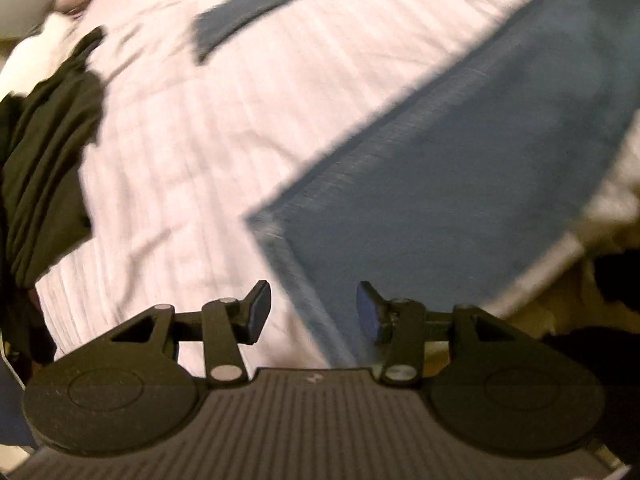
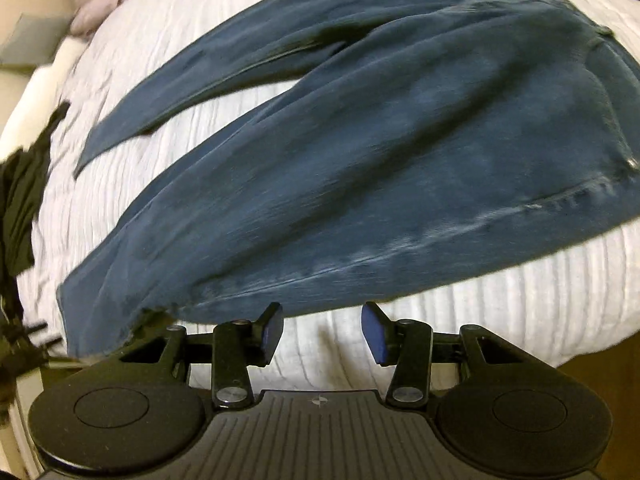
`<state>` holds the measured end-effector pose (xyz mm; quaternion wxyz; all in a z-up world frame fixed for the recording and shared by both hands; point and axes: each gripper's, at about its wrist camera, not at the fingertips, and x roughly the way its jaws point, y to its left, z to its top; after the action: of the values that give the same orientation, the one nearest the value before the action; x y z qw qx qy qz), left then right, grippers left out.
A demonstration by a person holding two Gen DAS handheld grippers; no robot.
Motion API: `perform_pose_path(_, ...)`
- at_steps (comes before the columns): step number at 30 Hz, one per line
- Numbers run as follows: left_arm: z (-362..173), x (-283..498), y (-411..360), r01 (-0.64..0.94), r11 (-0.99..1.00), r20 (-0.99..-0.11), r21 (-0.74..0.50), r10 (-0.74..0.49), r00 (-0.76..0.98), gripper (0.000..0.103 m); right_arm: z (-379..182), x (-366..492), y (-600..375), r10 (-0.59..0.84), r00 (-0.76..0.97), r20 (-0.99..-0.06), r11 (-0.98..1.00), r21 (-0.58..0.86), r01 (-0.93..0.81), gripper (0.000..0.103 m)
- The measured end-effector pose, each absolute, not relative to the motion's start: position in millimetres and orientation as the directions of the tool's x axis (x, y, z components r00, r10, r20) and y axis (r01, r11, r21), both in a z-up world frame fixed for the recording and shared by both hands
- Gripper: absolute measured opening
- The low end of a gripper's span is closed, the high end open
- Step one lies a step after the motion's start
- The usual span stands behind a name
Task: Fold clothes
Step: 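Release the waistband with the right tool and smooth the jeans flat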
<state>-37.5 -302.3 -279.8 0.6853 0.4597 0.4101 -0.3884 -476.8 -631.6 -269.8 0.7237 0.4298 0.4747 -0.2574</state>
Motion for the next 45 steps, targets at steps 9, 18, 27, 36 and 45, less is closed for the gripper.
perform_pose_path(9, -303, 38, -315, 0.929, 0.359, -0.967, 0.09, -0.194, 0.168, 0.01, -266, -471, -630, 0.017, 0.327, -0.945, 0.549, 0.282, 0.787, 0.048)
perform_pose_path(18, -285, 84, -311, 0.841, 0.494, -0.923, 0.22, -0.174, 0.343, 0.0, -274, -478, -631, -0.006, 0.332, -0.943, 0.466, 0.291, 0.835, 0.048)
perform_pose_path(27, -270, 27, -301, 0.909, 0.405, -0.942, 0.094, -0.26, 0.213, 0.029, -288, -483, -616, -0.05, 0.365, -0.93, 0.378, 0.321, 0.868, 0.048)
perform_pose_path(36, -306, 50, -287, 0.811, 0.585, -0.953, 0.003, -0.245, 0.18, 0.038, -300, -489, -604, -0.012, 0.4, -0.916, 0.322, 0.375, 0.869, 0.082)
perform_pose_path(45, -289, 76, -300, 0.824, 0.562, -0.906, -0.075, -0.384, 0.18, 0.012, -320, -493, -618, -0.039, 0.451, -0.891, 0.206, 0.435, 0.877, 0.082)
